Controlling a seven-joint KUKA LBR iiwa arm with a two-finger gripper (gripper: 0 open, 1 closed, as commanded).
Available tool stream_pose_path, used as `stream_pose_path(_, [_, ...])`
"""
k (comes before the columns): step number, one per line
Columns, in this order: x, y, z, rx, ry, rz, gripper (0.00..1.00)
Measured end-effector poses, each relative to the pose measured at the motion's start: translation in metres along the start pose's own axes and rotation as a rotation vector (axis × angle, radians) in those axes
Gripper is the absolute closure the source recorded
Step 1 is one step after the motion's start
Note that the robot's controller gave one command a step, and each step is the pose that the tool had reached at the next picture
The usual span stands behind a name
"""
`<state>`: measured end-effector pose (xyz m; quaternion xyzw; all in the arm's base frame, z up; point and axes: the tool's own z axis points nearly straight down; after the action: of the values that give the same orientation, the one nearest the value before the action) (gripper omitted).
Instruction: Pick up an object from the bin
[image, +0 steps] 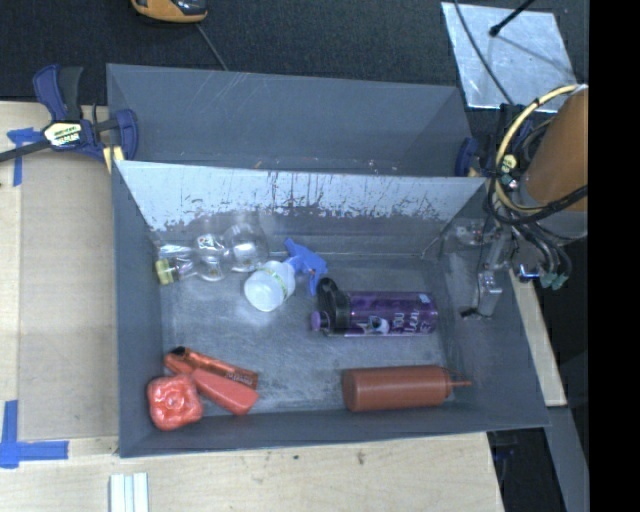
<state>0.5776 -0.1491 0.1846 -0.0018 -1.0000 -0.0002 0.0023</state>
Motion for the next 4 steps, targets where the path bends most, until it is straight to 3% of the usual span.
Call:
stream_pose_path(1, [-0.002, 0.001, -0.005, 0.002, -0.009, -0.003, 0.00])
stream_pose_path(2, [-0.003, 0.044, 0.072, 0.003, -0.011, -0.062, 0.00])
stream_pose_path(3, [-0.003, 0.063, 0.086, 0.000, -0.004, -0.089, 0.00])
stream_pose_path(4, [-0.024, 0.047, 0.079, 0.002, -0.010, -0.202, 0.00])
